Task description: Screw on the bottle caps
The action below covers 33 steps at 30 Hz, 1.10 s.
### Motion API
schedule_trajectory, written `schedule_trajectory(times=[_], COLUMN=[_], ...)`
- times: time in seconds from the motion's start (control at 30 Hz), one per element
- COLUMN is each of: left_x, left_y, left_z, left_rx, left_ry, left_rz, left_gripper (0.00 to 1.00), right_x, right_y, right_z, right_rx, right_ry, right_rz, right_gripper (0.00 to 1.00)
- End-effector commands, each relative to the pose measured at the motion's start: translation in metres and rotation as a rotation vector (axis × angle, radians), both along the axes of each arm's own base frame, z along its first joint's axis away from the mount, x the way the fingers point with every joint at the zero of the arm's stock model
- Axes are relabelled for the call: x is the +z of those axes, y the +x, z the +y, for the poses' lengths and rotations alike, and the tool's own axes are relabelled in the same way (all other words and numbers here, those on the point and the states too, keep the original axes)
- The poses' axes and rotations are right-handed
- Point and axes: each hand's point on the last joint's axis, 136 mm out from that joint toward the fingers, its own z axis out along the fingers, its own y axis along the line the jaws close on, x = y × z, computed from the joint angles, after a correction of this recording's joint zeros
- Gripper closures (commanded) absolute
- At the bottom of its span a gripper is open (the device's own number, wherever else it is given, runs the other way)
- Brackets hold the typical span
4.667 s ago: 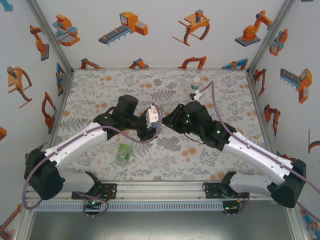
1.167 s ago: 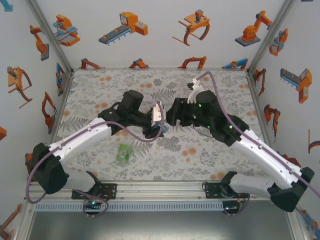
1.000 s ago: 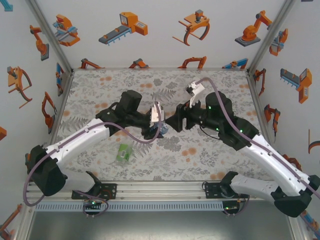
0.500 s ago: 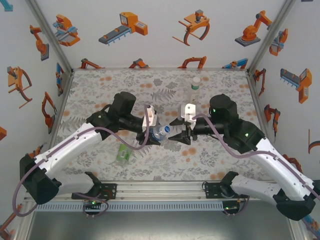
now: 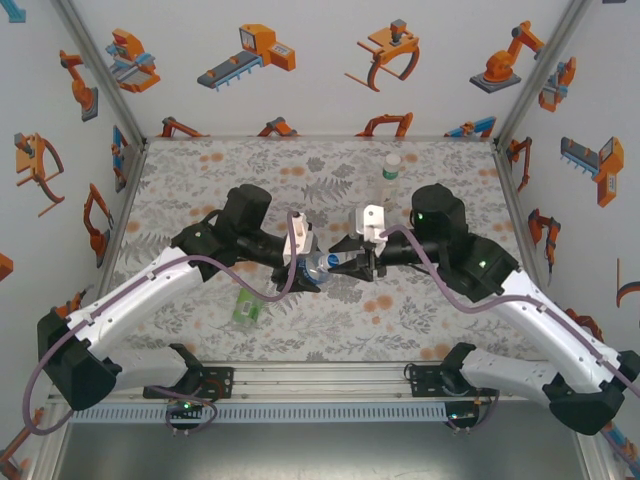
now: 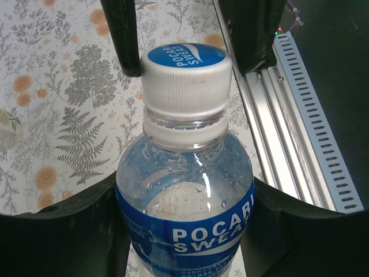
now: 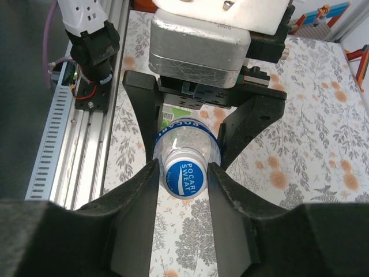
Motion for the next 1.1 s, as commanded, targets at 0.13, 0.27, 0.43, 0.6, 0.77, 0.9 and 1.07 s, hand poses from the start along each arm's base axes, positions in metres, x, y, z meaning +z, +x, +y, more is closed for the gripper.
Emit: schedule_trajectory(times=[0.13, 0.27, 0.43, 0.6, 0.77, 0.9, 1.07], left_x=[0.008, 0.008, 0.008, 0.006, 0.003, 0.0, -0.002], left_y=[-0.008, -0.001, 0.02, 0.037, 0.05, 0.058, 0.062], left_z=[0.003, -0.001, -0.007, -0.016, -0.024, -0.03, -0.034], left_rx=[-0.025, 0.006, 0.096, 0.152, 0.181, 0.191, 0.188], left_ry=[-0.025, -0.038, -0.057, -0.076, -0.073, -0.069, -0.067], left_rz=[-0.021, -0.036, -0.08, -0.101, -0.113, -0.116, -0.116], left_gripper=[1.0, 1.0, 1.0, 1.0, 1.0, 1.0, 1.0], right_x=[-0.016, -0.024, -0.033, -0.048, -0.072, -0.091, -0.093], right_y=[-0.001, 0.007, 0.04, 0.089, 0.109, 0.108, 0.111], right_z=[0.004, 0.004, -0.003, -0.029, -0.055, -0.067, -0.064], right_rx=[-0.002, -0.082, -0.349, -0.774, -1.094, -1.245, -1.254], right_ry=[-0.042, -0.062, -0.017, 0.105, 0.218, 0.261, 0.274], right_rz=[0.038, 0.101, 0.29, 0.624, 0.995, 1.225, 1.245], right_gripper=[0.68, 0.75, 0.8, 0.85, 0.94, 0.95, 0.94])
